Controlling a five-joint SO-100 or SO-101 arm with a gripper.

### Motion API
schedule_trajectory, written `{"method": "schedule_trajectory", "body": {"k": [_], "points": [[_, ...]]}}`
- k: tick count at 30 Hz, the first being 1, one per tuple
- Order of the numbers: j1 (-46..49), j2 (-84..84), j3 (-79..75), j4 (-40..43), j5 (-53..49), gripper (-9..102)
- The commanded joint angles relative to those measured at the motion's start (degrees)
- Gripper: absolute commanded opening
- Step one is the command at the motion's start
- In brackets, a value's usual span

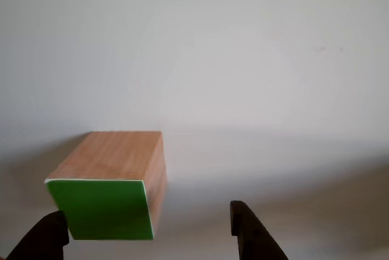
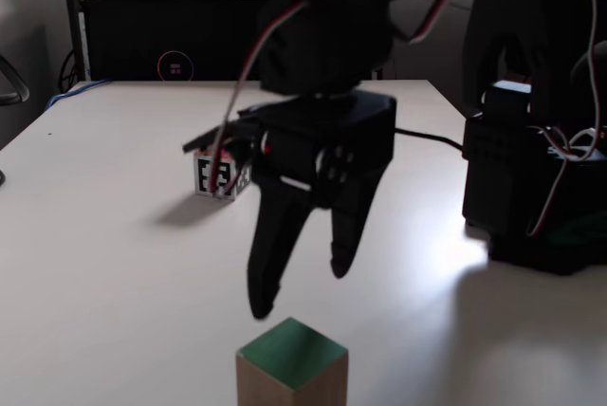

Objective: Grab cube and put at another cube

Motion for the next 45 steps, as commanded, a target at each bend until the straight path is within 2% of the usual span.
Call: {"method": "schedule_trajectory", "body": {"k": [1, 15, 29, 45], "points": [[0.0, -1.3, -3.2, -0.7, 0.2, 41], [-3.8, -9.4, -16.3, 2.3, 3.8, 42], [-5.3, -28.9, -44.3, 15.0, 6.2, 42], [-4.0, -34.4, -43.5, 14.9, 6.2, 41]]}}
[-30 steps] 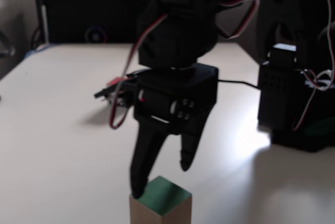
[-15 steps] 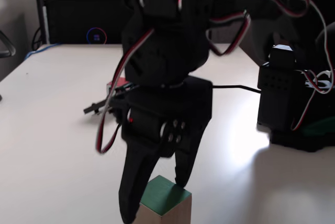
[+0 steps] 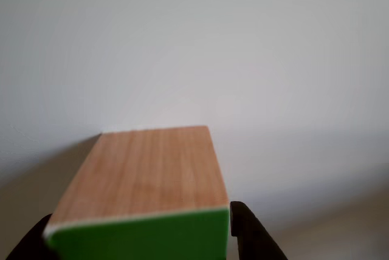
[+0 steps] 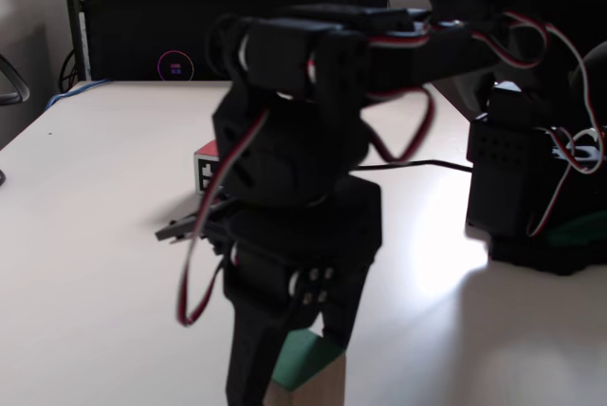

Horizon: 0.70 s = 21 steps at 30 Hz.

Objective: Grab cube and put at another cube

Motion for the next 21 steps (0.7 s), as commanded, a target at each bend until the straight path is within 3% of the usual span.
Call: {"method": "schedule_trajectory", "body": {"k": [1, 21], "points": [[1.1, 0.4, -1.5, 0.4, -0.3, 40], [1.2, 2.3, -3.5, 0.4, 0.4, 20]]}}
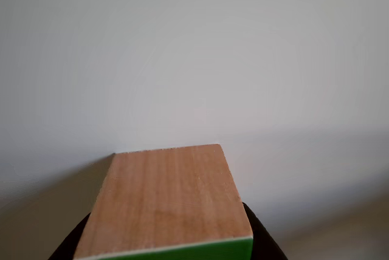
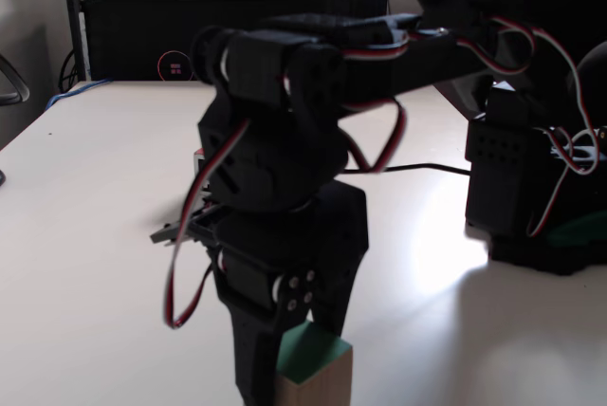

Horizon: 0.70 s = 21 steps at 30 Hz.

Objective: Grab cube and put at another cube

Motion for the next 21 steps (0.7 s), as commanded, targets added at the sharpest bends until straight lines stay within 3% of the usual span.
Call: {"method": "schedule_trajectory", "body": {"k": [1, 10, 21], "points": [[0.1, 4.5, -3.0, 0.3, 1.1, 20], [6.2, 25.6, 6.3, 0.4, 4.4, 19], [31.8, 47.3, 26.7, -1.9, -1.8, 19]]}}
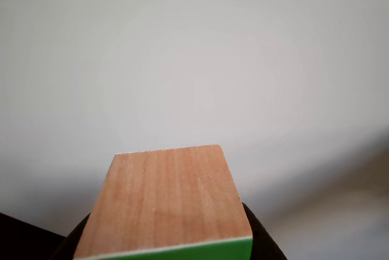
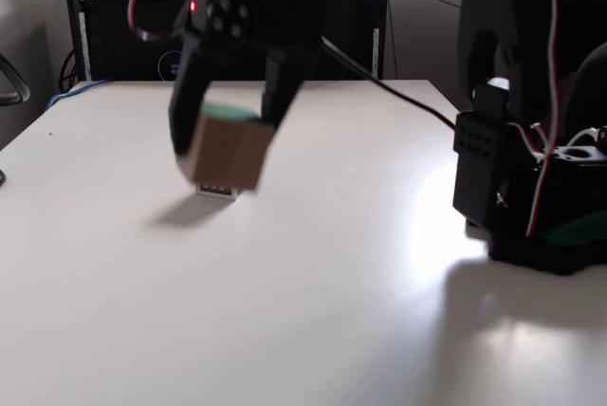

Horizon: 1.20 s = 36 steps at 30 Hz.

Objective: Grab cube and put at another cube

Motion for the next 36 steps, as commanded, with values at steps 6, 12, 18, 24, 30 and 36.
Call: {"method": "schedule_trajectory", "body": {"k": [6, 12, 18, 24, 30, 36], "points": [[19.3, 18.6, 16.6, -5.4, -8.1, 18], [30.6, 20.4, 15.8, -4.0, -10.5, 18], [39.4, 15.9, 11.8, -3.7, -11.8, 18], [45.5, 7.1, 1.5, -2.3, -11.3, 18], [48.0, -2.5, -8.7, 0.8, -10.5, 19], [47.3, -5.8, -9.8, 0.8, -10.7, 19]]}}
